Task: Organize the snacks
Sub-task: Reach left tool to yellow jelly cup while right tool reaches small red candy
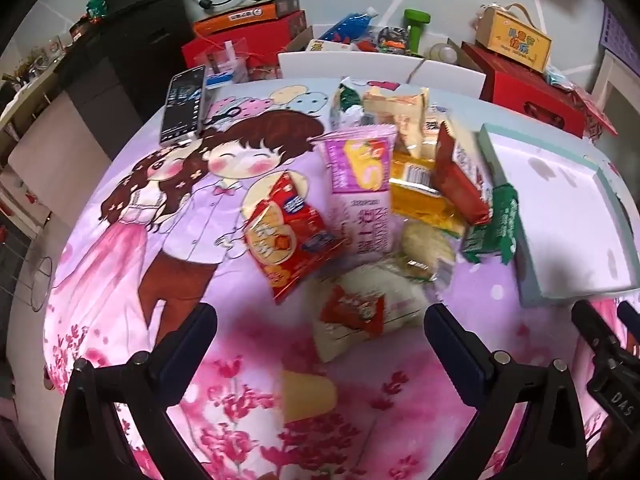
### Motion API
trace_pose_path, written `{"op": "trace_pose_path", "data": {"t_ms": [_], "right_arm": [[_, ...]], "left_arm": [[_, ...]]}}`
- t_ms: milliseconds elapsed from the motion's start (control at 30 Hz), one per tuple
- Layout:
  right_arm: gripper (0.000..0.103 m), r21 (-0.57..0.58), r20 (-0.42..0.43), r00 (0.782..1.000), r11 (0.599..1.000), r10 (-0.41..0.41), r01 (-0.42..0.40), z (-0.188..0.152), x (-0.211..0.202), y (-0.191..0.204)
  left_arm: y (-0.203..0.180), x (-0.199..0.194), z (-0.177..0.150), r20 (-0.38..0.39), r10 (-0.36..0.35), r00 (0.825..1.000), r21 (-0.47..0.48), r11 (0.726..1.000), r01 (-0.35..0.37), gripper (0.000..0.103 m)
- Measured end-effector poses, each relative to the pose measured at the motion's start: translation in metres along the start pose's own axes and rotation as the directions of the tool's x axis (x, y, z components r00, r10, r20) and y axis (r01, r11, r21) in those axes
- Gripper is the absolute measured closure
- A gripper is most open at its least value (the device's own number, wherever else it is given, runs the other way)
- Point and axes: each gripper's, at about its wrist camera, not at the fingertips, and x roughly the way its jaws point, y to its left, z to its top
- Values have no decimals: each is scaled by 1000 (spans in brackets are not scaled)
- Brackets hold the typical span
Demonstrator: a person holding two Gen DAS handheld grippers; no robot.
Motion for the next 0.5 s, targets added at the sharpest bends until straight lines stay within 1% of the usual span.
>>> {"op": "trace_pose_path", "data": {"t_ms": [167,233,333,400,467,500], "right_arm": [[0,-17,25,998,998,53,-52,2,-4,12],[0,-22,24,997,997,75,-75,2,-4,17],[0,-12,8,992,992,123,-123,2,-7,29],[0,-20,-3,989,989,149,-149,4,-5,36],[0,-16,-11,982,982,190,-190,7,-6,40],[0,-45,9,984,983,176,-176,5,-2,47]], "left_arm": [[7,3,-15,-40,-27,999,3,1000,27,0],[12,5,-18,-69,-36,997,-17,999,35,0],[22,4,-19,-76,-76,994,-72,995,71,0],[26,9,-21,-116,-94,989,-95,992,83,1],[28,12,-23,-149,-130,980,-110,987,115,5],[28,14,-22,-161,-145,976,-111,986,128,8]]}}
